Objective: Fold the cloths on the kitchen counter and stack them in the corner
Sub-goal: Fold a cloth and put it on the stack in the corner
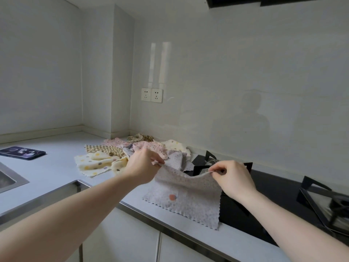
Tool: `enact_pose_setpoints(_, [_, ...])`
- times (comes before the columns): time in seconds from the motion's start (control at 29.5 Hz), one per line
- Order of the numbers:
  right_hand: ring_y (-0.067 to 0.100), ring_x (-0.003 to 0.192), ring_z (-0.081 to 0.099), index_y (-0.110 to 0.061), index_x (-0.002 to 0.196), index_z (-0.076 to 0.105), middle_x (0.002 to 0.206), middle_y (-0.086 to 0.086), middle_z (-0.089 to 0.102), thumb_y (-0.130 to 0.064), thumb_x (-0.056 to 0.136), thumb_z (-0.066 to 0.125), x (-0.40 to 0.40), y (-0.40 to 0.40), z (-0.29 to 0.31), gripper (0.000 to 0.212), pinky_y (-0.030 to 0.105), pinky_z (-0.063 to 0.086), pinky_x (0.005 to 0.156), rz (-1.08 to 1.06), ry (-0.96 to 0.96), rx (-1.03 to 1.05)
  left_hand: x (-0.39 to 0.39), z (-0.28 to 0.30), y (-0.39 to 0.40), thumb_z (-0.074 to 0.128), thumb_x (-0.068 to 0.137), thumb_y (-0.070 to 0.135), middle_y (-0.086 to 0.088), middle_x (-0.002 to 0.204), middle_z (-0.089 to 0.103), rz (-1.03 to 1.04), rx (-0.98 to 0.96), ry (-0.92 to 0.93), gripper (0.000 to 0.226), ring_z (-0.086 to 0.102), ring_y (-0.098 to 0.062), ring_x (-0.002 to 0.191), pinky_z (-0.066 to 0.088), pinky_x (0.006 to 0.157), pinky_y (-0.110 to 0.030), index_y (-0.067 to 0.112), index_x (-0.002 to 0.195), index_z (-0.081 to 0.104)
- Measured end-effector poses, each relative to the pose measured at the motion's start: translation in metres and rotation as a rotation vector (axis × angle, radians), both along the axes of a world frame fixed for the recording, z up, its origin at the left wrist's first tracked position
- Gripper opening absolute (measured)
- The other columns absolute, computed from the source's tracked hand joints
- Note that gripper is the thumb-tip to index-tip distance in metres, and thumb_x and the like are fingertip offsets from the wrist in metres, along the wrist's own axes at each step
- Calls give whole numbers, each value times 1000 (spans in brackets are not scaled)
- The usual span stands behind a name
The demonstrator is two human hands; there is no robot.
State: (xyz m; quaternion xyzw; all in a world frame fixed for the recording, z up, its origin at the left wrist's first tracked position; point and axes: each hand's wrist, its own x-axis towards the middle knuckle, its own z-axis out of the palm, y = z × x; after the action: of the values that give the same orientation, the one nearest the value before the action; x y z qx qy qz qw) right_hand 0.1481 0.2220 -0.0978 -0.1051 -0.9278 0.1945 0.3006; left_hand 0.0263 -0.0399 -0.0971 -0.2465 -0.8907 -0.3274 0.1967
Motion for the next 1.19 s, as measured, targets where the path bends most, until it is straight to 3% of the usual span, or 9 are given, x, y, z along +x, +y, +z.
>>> enact_pose_setpoints(0.14, [-3,93,62,-45,85,76,91,-29,69,-34,89,69,19,-8,-17,14,32,57,80,100,-127,65,7,-17,-14,79,88,22,16,94,77,-29,-187,-26,14,69,-2,88,61,72,-28,36,87,82])
enact_pose_setpoints(0.31, [-4,94,60,-40,90,76,101,-23,67,-34,90,71,42,-18,-37,8,23,54,83,192,-240,91,16,-36,-28,78,87,23,17,94,76,-83,-380,-62,14,70,-4,89,60,80,-30,36,86,83])
enact_pose_setpoints(0.48, [-3,92,61,-41,85,78,96,-25,64,-52,83,74,53,-22,-49,12,23,55,82,239,-360,77,22,-44,-35,65,89,15,11,107,75,-112,-530,-155,29,69,-11,97,59,81,-28,35,102,81])
enact_pose_setpoints(0.61, [-3,81,61,-38,73,76,88,-22,67,-62,80,71,56,-22,-48,25,19,47,71,197,-319,-56,32,-38,-33,53,91,16,6,108,65,-120,-606,-189,39,60,-16,100,45,70,-23,35,119,73])
enact_pose_setpoints(0.71, [-2,80,58,-38,95,74,103,-20,71,-52,89,68,47,-15,-50,16,23,49,73,44,-226,-79,39,-38,-26,57,92,29,5,130,62,-151,-598,-148,41,58,-17,117,51,88,-30,37,131,63])
enact_pose_setpoints(0.81, [11,114,60,-32,133,60,132,-10,64,-52,91,65,37,-10,-55,47,31,51,96,-110,-271,-115,50,-41,-16,58,90,36,7,147,52,-257,-601,-155,49,49,-18,134,45,109,-37,40,139,56])
enact_pose_setpoints(0.92, [17,127,57,-31,145,52,143,-6,58,-63,86,63,32,-12,-59,68,33,50,100,-241,-385,-165,62,-43,-4,57,91,39,6,149,49,-343,-643,-149,53,47,-19,136,42,112,-38,35,143,53])
enact_pose_setpoints(1.05, [21,125,58,-36,133,58,136,-8,62,-69,79,64,27,-16,-57,64,37,43,104,-313,-494,-210,71,-48,2,53,94,44,5,146,48,-365,-676,-165,52,48,-21,131,44,107,-38,33,145,51])
enact_pose_setpoints(1.19, [22,101,65,-27,79,68,97,-3,70,-44,67,78,26,-11,-47,23,37,50,91,-215,-520,-394,76,-48,3,53,93,47,7,138,50,-372,-675,-159,51,48,-20,127,44,103,-36,35,143,53])
